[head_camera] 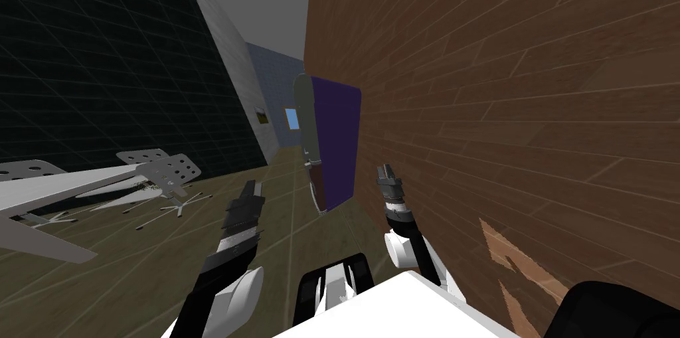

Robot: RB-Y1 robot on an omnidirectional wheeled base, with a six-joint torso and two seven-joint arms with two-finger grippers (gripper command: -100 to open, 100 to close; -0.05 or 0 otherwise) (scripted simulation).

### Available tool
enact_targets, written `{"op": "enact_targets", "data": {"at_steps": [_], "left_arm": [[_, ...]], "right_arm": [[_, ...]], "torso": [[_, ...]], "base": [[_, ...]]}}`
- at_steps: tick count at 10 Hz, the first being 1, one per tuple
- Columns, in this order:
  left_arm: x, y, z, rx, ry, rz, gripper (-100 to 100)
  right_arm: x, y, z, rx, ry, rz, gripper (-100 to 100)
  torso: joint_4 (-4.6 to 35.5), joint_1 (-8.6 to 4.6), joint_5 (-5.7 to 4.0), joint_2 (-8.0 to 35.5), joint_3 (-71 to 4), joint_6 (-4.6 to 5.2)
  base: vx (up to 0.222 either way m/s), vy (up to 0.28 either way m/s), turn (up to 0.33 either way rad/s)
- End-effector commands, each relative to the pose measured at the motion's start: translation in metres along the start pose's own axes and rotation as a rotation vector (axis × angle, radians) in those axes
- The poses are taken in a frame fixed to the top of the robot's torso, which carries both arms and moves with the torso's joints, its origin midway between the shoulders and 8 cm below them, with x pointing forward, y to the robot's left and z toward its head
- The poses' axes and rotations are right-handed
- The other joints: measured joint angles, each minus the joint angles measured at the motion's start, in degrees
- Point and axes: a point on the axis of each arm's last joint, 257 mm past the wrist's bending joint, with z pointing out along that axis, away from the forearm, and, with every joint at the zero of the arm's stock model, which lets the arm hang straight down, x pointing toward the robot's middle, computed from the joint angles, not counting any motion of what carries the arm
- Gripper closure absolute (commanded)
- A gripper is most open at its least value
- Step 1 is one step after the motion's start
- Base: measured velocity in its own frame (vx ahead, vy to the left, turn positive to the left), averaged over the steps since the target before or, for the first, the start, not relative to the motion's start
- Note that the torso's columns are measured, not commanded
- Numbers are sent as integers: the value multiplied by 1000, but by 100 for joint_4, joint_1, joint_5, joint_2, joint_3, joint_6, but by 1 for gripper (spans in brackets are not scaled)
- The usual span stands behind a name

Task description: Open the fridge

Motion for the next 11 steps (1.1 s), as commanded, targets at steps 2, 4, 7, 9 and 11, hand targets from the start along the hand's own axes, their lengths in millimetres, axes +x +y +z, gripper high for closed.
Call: {"op": "enact_targets", "data": {"at_steps": [2,4,7,9,11], "left_arm": [[4,3,0,1,42,25,-100],[6,6,0,0,74,44,-100],[10,20,-1,-19,139,83,-100],[10,41,-3,-53,168,101,-100],[7,63,-5,-93,172,105,-100]], "right_arm": [[0,0,0,0,0,0,0],[0,0,0,1,0,0,0],[0,0,0,1,0,0,0],[0,0,0,1,0,0,0],[0,0,0,1,0,0,0]], "torso": [[846,0,0,846,-1692,0],[1089,-1,0,1085,-2203,0],[1113,-2,0,1108,-2232,0],[1110,-3,-1,1098,-2239,0],[1111,-4,-2,1101,-2237,0]], "base": [[10,-3,2],[30,-13,6],[52,-21,12],[118,-47,25],[166,-65,28]]}}
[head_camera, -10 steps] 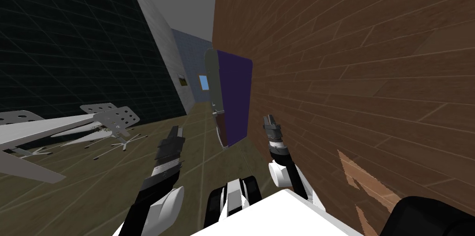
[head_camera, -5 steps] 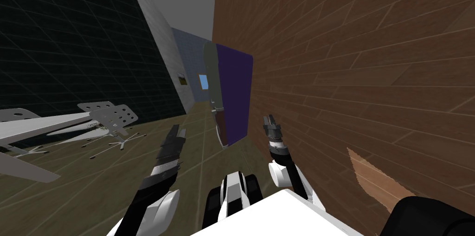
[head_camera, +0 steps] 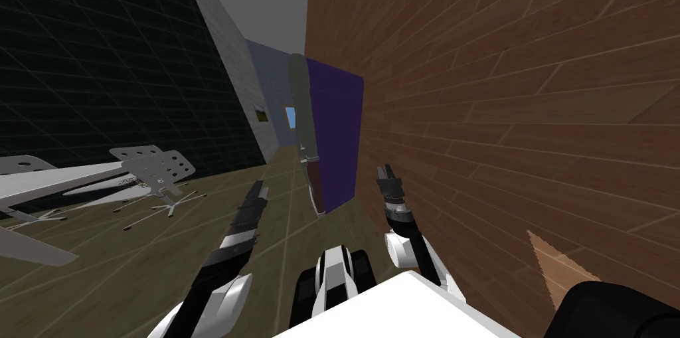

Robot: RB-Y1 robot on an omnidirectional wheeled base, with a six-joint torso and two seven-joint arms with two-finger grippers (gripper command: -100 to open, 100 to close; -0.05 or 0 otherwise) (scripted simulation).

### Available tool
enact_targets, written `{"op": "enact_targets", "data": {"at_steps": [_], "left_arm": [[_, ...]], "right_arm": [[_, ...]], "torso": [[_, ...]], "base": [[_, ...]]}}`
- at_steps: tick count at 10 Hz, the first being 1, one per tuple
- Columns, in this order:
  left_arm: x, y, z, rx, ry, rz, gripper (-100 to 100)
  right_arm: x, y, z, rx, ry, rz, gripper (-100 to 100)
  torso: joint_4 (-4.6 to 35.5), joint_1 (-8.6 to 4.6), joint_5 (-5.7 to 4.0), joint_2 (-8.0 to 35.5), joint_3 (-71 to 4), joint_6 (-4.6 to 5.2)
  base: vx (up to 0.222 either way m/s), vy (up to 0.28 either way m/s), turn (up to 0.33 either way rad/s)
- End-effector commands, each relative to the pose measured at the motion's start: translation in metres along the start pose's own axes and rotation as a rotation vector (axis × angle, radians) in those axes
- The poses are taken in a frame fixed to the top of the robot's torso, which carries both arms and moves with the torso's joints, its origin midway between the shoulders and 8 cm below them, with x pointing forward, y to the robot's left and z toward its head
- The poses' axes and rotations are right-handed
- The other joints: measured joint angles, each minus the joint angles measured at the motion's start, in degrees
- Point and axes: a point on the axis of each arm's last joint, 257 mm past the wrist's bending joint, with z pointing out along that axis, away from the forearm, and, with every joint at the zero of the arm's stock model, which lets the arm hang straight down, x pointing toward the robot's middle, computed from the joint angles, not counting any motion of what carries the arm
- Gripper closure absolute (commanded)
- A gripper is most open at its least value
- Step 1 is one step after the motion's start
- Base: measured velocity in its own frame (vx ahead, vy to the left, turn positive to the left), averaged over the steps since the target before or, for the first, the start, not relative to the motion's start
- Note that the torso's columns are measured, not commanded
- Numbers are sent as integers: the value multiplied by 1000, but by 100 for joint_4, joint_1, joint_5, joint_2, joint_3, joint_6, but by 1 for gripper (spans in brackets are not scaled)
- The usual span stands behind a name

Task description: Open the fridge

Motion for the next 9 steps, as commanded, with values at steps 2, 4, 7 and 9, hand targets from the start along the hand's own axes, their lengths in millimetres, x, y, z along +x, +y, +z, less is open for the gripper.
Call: {"op": "enact_targets", "data": {"at_steps": [2,4,7,9], "left_arm": [[-1,33,-2,-64,5,-4,-100],[-2,52,-4,-101,-1,-12,-100],[-3,79,-8,-153,-11,-25,-100],[-4,94,-11,-182,-14,-30,-100]], "right_arm": [[0,0,0,0,0,0,0],[0,0,0,0,0,0,0],[0,0,0,0,0,0,0],[0,0,0,0,0,0,0]], "torso": [[0,-4,0,3,1,0],[7,9,3,22,14,-1],[4,3,1,14,9,-1],[1,-1,0,4,2,-1]], "base": [[164,-81,23],[151,-56,27],[142,-54,24],[165,-65,29]]}}
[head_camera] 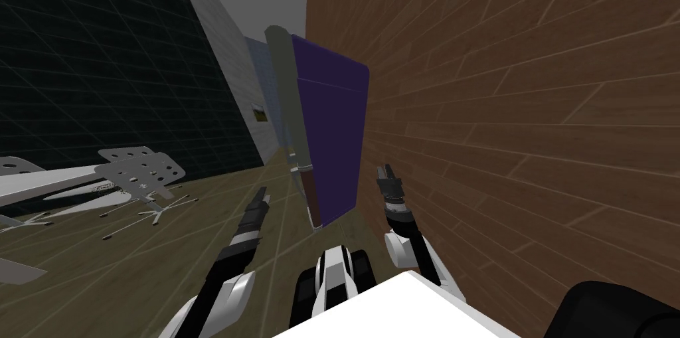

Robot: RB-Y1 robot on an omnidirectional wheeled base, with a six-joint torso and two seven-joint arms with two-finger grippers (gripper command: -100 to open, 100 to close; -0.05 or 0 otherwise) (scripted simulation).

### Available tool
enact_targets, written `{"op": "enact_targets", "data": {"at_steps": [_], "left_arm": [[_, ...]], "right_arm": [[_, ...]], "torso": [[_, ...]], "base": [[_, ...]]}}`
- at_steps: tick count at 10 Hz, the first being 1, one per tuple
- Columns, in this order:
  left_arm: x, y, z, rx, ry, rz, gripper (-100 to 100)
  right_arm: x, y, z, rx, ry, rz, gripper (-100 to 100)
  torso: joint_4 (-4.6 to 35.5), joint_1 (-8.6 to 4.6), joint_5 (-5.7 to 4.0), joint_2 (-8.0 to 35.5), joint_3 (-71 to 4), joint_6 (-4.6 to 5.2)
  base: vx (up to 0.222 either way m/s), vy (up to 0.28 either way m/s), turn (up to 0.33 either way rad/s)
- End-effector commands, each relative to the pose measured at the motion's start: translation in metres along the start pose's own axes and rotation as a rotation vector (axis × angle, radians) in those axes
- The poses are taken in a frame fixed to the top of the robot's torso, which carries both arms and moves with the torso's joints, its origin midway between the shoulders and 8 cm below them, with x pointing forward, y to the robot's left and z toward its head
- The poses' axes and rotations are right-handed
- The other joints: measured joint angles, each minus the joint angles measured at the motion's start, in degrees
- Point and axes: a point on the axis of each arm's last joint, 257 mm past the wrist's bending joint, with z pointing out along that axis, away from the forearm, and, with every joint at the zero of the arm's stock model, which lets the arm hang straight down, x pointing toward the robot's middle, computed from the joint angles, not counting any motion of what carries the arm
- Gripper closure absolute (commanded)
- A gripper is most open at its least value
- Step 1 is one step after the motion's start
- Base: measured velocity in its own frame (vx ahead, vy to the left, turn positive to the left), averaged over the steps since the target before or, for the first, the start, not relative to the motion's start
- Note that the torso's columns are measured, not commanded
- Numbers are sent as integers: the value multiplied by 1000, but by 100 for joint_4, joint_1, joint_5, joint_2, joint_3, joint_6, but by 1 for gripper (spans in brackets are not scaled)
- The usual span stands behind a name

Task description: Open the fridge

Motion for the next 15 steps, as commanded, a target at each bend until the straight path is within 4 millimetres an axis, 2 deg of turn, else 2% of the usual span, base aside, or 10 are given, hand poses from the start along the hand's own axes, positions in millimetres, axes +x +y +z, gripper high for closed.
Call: {"op": "enact_targets", "data": {"at_steps": [1,9,11,15], "left_arm": [[-2,17,2,-32,-4,-6,-100],[-8,75,-2,-145,-34,-43,-100],[-1,90,-6,-180,-65,-93,-100],[21,103,-13,-218,-126,-205,-100]], "right_arm": [[0,0,0,0,0,0,0],[0,0,0,0,0,0,0],[0,0,0,0,0,0,0],[0,0,0,0,0,0,0]], "torso": [[1,6,2,4,2,1],[-3,-1,0,-9,-6,0],[3,-2,0,9,6,1],[-17,19,19,-40,-20,36]], "base": [[123,-53,11],[142,-64,26],[157,-85,28],[58,-21,25]]}}
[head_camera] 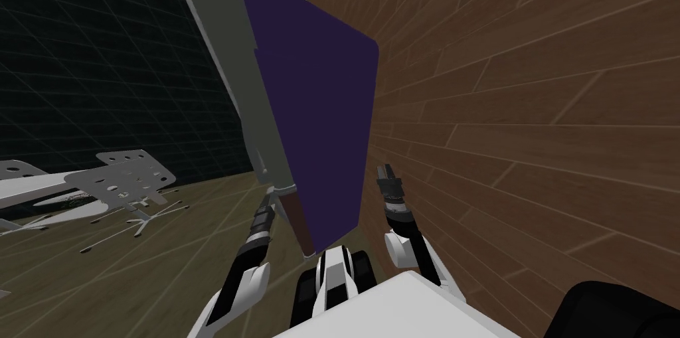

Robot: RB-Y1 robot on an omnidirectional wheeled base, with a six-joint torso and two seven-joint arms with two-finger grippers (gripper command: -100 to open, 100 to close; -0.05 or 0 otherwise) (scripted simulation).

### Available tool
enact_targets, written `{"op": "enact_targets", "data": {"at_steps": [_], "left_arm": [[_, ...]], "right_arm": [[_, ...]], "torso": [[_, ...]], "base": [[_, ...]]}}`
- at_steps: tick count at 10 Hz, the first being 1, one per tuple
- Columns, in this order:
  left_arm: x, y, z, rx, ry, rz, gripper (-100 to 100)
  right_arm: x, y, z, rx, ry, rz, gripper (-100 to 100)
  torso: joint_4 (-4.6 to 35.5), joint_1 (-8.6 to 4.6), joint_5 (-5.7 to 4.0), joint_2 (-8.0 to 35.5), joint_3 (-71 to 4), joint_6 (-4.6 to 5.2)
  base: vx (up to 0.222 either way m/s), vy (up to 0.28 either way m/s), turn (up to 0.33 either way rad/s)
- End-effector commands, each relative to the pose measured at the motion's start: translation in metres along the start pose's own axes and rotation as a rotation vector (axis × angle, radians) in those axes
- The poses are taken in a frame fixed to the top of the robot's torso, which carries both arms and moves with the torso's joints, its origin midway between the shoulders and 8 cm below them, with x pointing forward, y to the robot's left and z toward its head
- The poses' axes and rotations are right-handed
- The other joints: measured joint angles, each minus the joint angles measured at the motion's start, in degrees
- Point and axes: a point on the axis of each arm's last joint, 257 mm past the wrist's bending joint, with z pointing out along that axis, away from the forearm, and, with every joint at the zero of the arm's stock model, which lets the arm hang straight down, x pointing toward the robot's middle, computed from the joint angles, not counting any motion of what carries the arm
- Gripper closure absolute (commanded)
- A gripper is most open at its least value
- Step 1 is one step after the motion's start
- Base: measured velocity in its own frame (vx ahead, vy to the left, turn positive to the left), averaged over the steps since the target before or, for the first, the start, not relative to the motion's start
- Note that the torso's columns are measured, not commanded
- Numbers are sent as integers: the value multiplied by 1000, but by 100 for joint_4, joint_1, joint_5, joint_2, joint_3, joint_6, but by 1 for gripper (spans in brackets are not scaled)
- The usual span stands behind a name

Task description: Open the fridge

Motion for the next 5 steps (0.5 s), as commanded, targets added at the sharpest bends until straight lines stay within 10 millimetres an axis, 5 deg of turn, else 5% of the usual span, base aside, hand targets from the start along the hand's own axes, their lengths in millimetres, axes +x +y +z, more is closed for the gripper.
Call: {"op": "enact_targets", "data": {"at_steps": [1,4,5], "left_arm": [[15,9,-3,-22,-25,-72,-100],[3,-5,2,-12,-33,-49,-100],[1,5,-4,-29,-37,-47,-100]], "right_arm": [[0,0,0,0,0,0,0],[0,0,0,0,0,0,0],[0,0,0,0,0,0,0]], "torso": [[-5,-11,-1,-15,-9,6],[15,0,-15,-11,-7,-7],[24,-1,-20,-33,-18,16]], "base": [[27,-11,-2],[32,13,31],[14,20,48]]}}
